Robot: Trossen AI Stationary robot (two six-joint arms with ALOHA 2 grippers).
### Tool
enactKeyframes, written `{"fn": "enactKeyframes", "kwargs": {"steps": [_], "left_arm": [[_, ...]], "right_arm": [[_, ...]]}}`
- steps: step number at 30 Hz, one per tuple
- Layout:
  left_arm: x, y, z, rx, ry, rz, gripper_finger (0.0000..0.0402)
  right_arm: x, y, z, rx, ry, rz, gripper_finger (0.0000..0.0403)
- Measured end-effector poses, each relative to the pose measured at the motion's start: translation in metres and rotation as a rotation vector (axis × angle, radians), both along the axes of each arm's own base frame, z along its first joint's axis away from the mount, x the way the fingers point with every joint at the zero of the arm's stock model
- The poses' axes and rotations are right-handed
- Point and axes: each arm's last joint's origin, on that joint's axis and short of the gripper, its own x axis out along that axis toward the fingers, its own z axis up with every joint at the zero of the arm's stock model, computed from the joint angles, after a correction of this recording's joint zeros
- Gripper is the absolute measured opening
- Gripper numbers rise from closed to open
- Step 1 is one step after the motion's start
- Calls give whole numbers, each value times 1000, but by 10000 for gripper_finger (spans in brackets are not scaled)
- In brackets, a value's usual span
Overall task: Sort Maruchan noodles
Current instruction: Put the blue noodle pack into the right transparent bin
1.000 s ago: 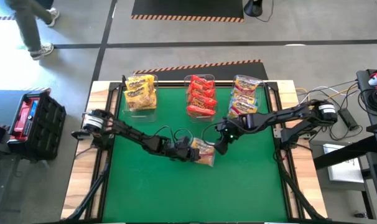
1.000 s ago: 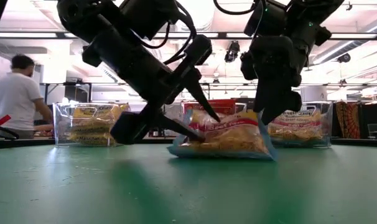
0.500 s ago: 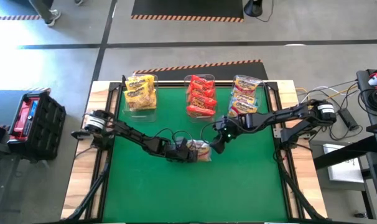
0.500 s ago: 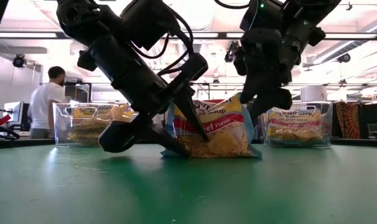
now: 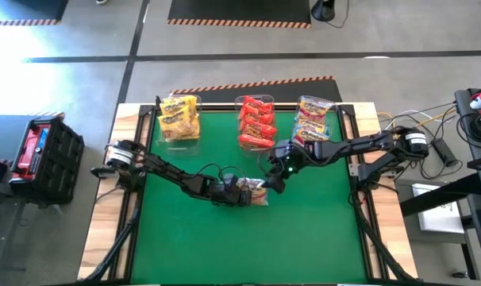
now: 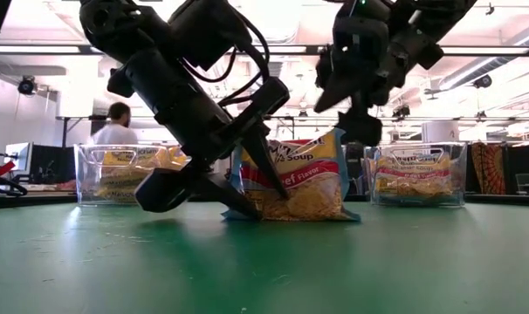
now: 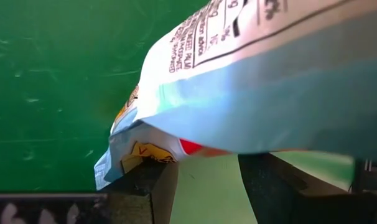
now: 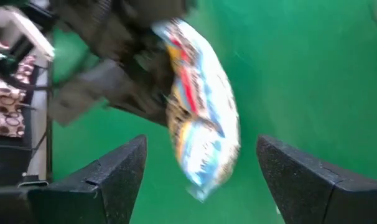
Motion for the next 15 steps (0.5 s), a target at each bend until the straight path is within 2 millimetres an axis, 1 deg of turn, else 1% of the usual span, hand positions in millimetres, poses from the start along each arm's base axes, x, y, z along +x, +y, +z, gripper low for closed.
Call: {"fn": "enactKeyframes", "kwargs": {"steps": [3,12,15], "left_arm": [[-1,1,-1,1,4,2,149],[0,9,-1,24,6,32,134],[0,10,-1,26,6,34,134]], "right_arm": [[4,0,0,-24,-35,18,292],[14,-1,-27,-49,25,46,283],[21,-2,-30,-50,22,48,283]]}}
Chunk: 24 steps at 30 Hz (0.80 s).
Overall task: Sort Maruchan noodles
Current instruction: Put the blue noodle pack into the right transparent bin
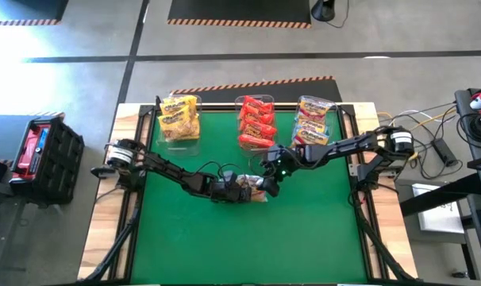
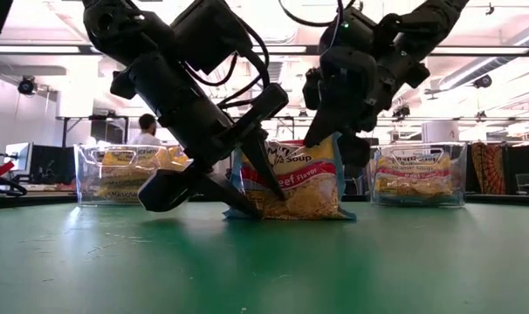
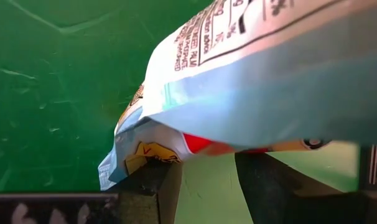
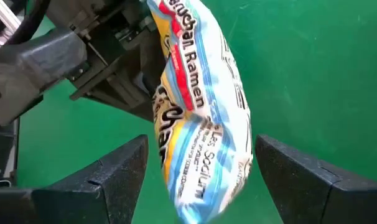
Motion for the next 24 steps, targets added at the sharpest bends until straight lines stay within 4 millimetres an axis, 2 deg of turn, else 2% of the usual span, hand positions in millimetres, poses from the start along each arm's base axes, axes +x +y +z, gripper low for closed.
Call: {"fn": "enactKeyframes", "kwargs": {"steps": [6,13,24], "left_arm": [[0,1,0,8,0,-7,134],[0,1,0,14,0,-9,134],[6,0,5,18,-91,-10,134]], "right_arm": [[16,0,-6,-36,-2,41,277],[29,2,-13,12,14,98,256],[29,2,-9,9,21,104,196]]}}
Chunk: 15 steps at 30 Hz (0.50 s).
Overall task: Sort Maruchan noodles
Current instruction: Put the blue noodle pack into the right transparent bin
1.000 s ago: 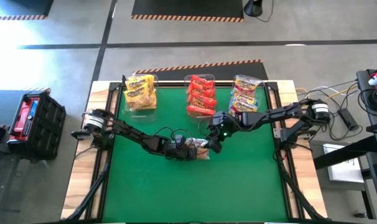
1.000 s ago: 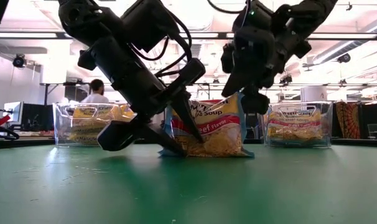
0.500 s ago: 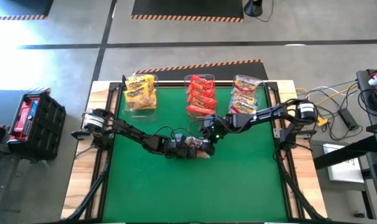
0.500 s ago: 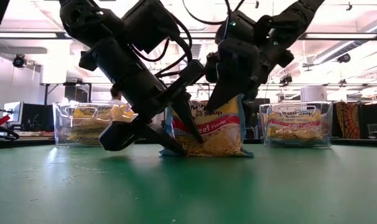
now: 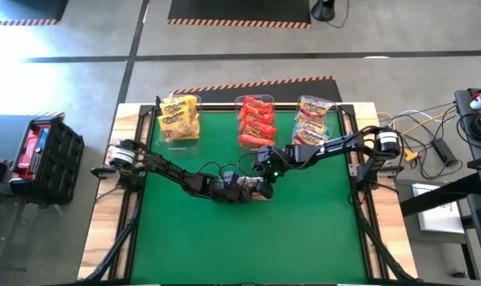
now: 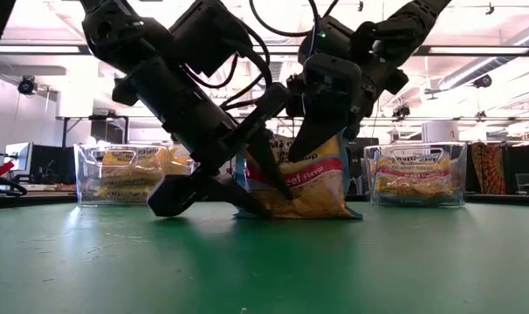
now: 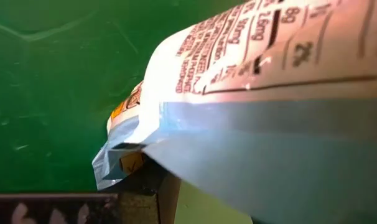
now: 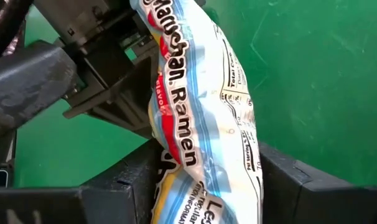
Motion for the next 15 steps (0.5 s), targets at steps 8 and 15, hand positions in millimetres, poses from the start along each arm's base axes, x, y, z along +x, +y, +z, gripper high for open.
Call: {"fn": "enactKeyframes", "kwargs": {"steps": [8,15], "left_arm": [[0,0,8,17,-26,-14,134],[-1,-1,13,37,-38,-7,134]], "right_arm": [[-4,1,-3,12,54,6,194],[-5,1,-4,15,73,8,194]]}}
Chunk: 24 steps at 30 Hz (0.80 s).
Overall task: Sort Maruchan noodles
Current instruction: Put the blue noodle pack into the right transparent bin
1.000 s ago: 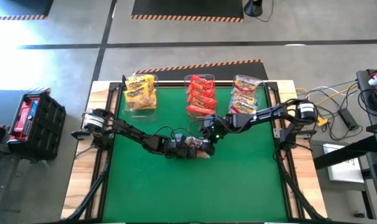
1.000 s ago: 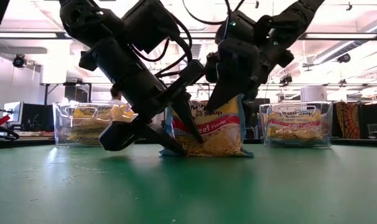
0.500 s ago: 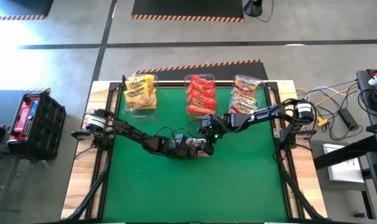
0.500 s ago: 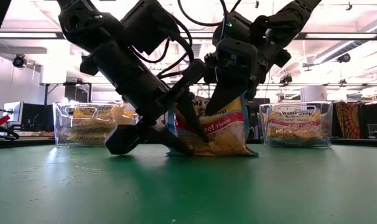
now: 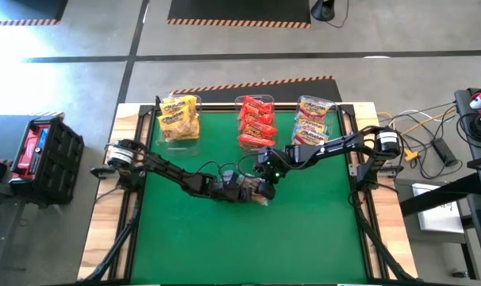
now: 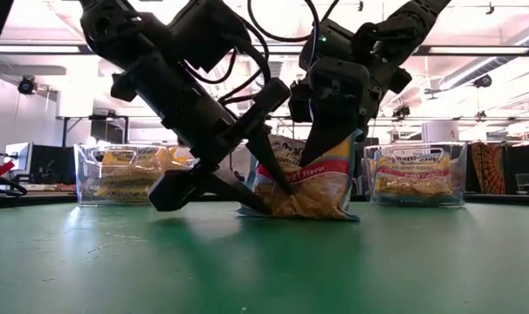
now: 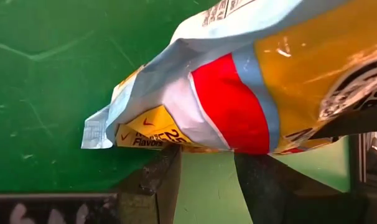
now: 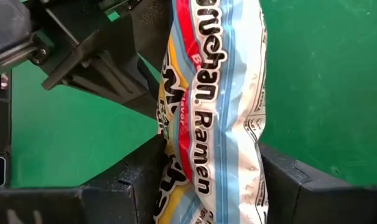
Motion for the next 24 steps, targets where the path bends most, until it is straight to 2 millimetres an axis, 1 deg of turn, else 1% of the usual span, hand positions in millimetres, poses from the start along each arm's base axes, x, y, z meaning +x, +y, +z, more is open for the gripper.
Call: {"fn": "enactKeyframes", "kwargs": {"steps": [4,6,13,15,21,24], "left_arm": [[0,-3,1,-2,-6,-5,134],[-1,-6,2,-7,-11,-8,134],[-5,-26,4,-44,-10,-26,134],[-7,-31,4,-63,-3,-24,134],[-14,-44,6,-100,22,-14,134],[-14,-46,7,-100,11,12,134]], "right_arm": [[0,0,0,3,2,3,192],[0,1,0,5,6,1,184],[-2,-1,2,-6,8,11,115],[-3,-2,3,-13,4,17,102],[-7,-8,8,-36,17,20,98],[-15,-14,17,-52,46,23,98]]}}
